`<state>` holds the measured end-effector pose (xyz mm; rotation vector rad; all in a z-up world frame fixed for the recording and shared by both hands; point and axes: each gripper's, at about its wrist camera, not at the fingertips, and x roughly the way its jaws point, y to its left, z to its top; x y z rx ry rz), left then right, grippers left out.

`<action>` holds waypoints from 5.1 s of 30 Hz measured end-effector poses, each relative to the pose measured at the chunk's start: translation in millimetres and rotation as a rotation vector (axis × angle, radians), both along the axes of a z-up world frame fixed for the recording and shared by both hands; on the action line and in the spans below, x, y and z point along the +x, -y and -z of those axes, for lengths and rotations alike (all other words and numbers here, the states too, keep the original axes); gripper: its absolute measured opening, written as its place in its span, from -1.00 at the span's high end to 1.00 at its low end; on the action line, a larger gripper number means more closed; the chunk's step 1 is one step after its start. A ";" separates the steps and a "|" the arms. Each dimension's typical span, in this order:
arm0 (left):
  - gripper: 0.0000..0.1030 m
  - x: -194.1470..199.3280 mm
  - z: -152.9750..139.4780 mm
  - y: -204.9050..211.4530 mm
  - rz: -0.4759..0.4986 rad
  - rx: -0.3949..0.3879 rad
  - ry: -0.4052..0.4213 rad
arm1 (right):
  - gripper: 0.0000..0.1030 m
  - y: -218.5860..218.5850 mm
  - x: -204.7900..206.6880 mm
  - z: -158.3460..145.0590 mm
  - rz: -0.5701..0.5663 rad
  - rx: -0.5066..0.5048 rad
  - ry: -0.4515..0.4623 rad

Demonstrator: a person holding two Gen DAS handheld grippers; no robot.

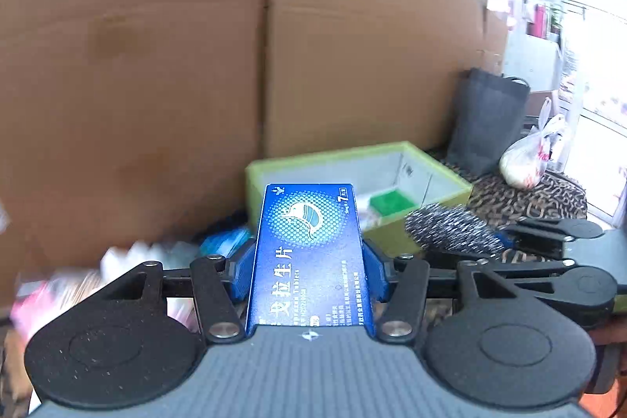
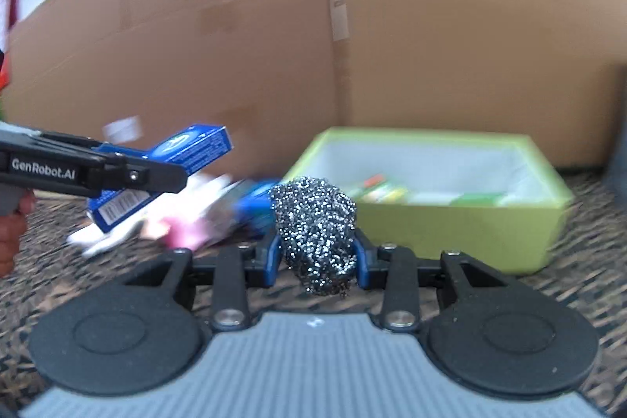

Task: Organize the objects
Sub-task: 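Carry the scrubber and blue box into the shoebox and release them, then grasp the white-pink glove with the left gripper while the right gripper grasps the copper box, then carry the glove and copper box into the lime-green shoebox and open both grippers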

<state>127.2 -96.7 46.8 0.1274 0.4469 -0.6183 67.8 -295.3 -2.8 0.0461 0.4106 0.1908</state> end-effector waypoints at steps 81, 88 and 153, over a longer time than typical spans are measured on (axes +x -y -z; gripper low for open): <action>-0.45 -53.1 104.8 -228.3 -0.404 -0.088 -0.142 | 0.25 -228.0 102.5 74.6 -0.245 -0.048 -0.196; -0.49 -21.8 104.4 -213.7 -0.431 -0.031 -0.086 | 0.27 -239.1 136.8 83.3 -0.201 -0.049 -0.197; 0.78 60.6 -19.0 54.6 0.059 -0.011 0.019 | 0.42 44.1 32.0 -22.4 0.160 0.034 0.044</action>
